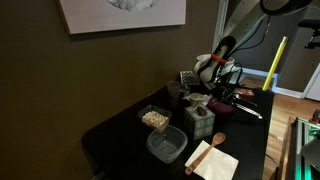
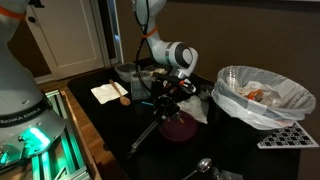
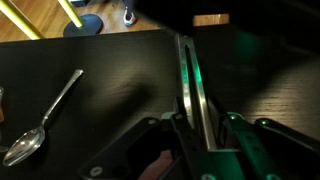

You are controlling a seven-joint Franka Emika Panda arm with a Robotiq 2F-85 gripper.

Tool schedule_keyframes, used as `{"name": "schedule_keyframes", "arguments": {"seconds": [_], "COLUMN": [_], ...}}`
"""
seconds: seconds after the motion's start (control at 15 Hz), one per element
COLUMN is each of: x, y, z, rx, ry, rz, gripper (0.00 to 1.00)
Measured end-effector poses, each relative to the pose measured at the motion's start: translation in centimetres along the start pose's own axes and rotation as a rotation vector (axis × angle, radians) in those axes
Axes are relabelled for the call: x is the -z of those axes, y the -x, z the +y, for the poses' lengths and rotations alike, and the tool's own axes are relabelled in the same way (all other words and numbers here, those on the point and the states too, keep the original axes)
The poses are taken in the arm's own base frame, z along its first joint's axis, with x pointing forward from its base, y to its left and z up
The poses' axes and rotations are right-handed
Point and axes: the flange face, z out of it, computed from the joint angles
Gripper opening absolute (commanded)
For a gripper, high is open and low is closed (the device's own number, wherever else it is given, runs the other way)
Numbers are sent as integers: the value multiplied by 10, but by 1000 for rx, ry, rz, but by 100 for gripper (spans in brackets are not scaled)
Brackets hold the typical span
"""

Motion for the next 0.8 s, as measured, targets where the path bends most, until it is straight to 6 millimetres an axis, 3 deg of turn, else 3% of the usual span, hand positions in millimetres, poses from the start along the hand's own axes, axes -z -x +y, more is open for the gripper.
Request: {"name": "schedule_keyframes", "arguments": {"seconds": [0.8], "x": [50], "y": [83], "z": [8], "rx": [-291], "ry": [-187], "rz": [295], "gripper": [7]}}
